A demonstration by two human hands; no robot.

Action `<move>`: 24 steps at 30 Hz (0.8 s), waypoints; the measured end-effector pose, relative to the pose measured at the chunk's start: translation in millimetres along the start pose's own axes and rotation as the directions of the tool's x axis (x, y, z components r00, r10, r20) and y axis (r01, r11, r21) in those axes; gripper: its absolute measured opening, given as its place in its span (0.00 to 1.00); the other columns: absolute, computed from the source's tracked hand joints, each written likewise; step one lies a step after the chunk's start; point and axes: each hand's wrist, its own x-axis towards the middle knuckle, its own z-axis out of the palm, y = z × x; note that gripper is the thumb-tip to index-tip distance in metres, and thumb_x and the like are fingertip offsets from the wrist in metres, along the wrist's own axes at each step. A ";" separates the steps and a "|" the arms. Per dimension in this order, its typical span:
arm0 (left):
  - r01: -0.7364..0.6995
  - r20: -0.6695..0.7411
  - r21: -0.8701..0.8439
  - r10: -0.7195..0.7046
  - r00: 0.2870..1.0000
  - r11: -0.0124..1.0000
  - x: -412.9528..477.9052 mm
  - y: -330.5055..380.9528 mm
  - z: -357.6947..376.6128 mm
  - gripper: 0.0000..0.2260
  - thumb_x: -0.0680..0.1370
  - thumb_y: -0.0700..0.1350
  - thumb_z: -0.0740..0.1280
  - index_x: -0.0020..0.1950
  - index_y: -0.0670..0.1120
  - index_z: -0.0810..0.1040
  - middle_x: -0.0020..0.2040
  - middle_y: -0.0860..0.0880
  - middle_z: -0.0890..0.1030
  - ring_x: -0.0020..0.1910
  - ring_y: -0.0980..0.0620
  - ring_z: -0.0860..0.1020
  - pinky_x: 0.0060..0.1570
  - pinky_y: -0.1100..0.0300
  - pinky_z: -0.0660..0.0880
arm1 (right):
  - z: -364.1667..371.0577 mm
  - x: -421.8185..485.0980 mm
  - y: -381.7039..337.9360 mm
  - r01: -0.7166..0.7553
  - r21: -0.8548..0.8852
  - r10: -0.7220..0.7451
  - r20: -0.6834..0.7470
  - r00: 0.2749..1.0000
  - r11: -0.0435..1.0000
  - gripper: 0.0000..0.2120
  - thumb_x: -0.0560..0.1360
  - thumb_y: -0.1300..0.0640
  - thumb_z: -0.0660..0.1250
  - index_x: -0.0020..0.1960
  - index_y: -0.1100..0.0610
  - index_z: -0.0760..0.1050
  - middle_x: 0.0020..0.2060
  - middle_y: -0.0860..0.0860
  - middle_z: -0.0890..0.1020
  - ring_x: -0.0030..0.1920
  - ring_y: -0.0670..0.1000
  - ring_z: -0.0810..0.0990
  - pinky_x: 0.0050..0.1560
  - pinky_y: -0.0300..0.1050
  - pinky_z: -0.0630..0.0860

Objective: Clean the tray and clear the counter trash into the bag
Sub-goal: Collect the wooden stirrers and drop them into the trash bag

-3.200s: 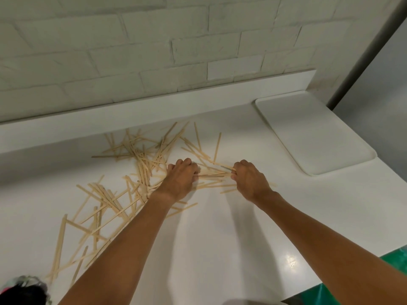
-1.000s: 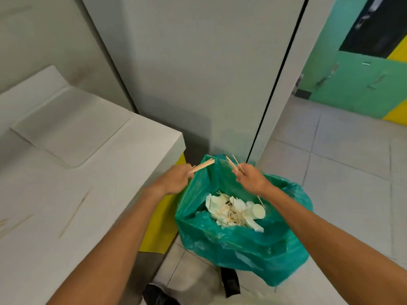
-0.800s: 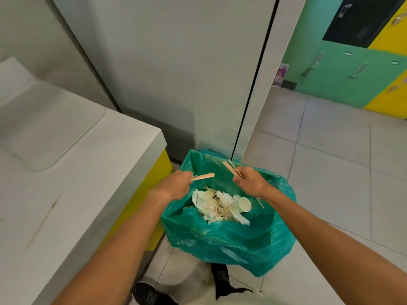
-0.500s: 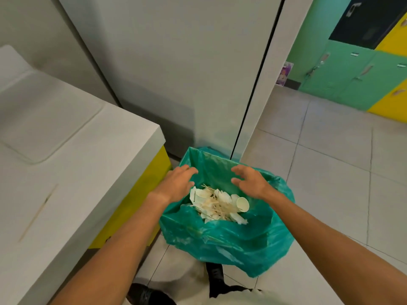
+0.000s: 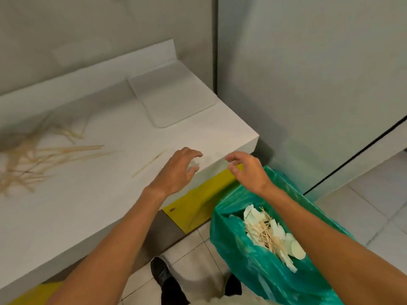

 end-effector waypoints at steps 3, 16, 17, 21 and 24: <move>0.104 -0.067 0.026 -0.102 0.993 0.994 -27.7 -35.3 -32.9 0.15 0.81 0.46 0.65 0.68 0.51 0.73 0.64 0.53 0.73 0.63 0.53 0.70 0.63 0.62 0.65 | 35.4 26.1 -35.2 0.117 -0.011 -0.116 0.080 0.990 0.993 0.11 0.78 0.59 0.67 0.60 0.52 0.78 0.55 0.48 0.80 0.52 0.46 0.78 0.58 0.41 0.76; 0.384 -0.183 0.080 -0.365 0.913 0.920 -105.1 -167.4 -121.9 0.15 0.79 0.45 0.67 0.66 0.51 0.74 0.61 0.53 0.75 0.62 0.53 0.71 0.64 0.59 0.67 | 153.6 94.3 -117.5 0.251 -0.280 -0.168 0.290 0.942 0.927 0.13 0.77 0.53 0.68 0.61 0.45 0.79 0.58 0.49 0.76 0.60 0.52 0.73 0.60 0.49 0.63; 0.402 -0.203 0.079 -0.380 0.903 0.912 -108.1 -177.8 -128.8 0.15 0.79 0.44 0.67 0.65 0.50 0.74 0.61 0.53 0.75 0.62 0.52 0.71 0.63 0.60 0.67 | 159.0 98.3 -121.4 0.255 -0.282 -0.173 0.284 0.943 0.925 0.11 0.77 0.53 0.68 0.59 0.45 0.80 0.56 0.49 0.76 0.58 0.52 0.74 0.59 0.50 0.65; 0.511 -0.296 0.057 -0.474 0.829 0.858 -122.3 -223.6 -160.5 0.15 0.78 0.42 0.67 0.65 0.48 0.75 0.62 0.49 0.74 0.64 0.49 0.70 0.63 0.57 0.67 | 181.7 115.3 -140.2 0.305 -0.318 -0.238 0.234 0.943 0.897 0.05 0.77 0.55 0.70 0.49 0.49 0.84 0.51 0.47 0.79 0.53 0.50 0.75 0.55 0.48 0.66; 0.588 -0.351 0.023 -0.544 0.762 0.808 -133.6 -256.0 -182.8 0.16 0.77 0.42 0.67 0.65 0.45 0.75 0.61 0.46 0.74 0.64 0.45 0.70 0.65 0.52 0.67 | 203.2 126.0 -152.1 0.381 -0.409 -0.280 0.286 0.917 0.829 0.05 0.78 0.59 0.66 0.47 0.52 0.80 0.49 0.47 0.77 0.51 0.51 0.74 0.50 0.45 0.60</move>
